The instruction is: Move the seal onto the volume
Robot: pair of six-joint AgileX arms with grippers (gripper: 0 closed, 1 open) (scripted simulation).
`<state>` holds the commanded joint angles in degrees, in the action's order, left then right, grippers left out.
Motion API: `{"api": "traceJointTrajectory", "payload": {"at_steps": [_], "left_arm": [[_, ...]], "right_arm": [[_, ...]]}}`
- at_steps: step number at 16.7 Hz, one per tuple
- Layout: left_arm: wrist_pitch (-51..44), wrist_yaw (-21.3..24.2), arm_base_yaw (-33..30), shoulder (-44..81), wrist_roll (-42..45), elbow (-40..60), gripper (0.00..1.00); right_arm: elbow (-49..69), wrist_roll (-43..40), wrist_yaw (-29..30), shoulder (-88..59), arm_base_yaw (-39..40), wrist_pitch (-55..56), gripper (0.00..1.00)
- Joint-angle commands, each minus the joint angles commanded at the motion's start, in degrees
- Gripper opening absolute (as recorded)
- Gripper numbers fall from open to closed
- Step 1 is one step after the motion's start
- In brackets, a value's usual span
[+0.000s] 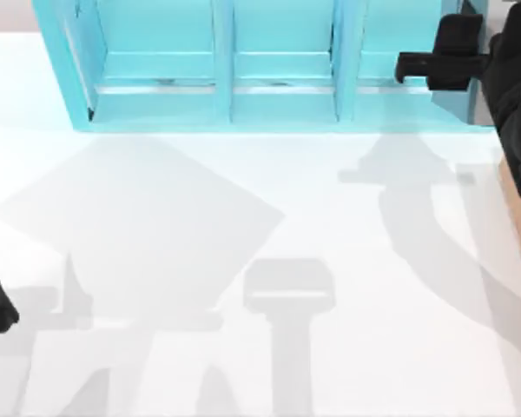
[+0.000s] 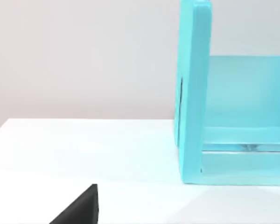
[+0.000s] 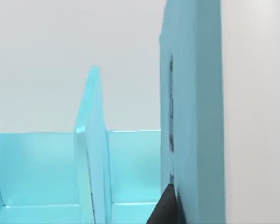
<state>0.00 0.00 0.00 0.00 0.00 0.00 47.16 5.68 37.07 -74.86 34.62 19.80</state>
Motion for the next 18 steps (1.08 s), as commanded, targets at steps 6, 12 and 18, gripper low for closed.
{"api": "traceJointTrajectory", "payload": {"at_steps": [6,12,18], "left_arm": [[0.0,0.0,0.0,0.0,0.0,0.0,1.0],[0.0,0.0,0.0,0.0,0.0,0.0,1.0],[0.0,0.0,0.0,0.0,0.0,0.0,1.0]], "right_arm": [[-1.5,-6.3,2.1,-3.0,2.7,2.1,0.0],[-8.0,-32.8,8.2,-10.2,12.2,8.3,0.0],[-15.8,-62.3,13.1,-15.1,22.1,15.3,0.0]]}}
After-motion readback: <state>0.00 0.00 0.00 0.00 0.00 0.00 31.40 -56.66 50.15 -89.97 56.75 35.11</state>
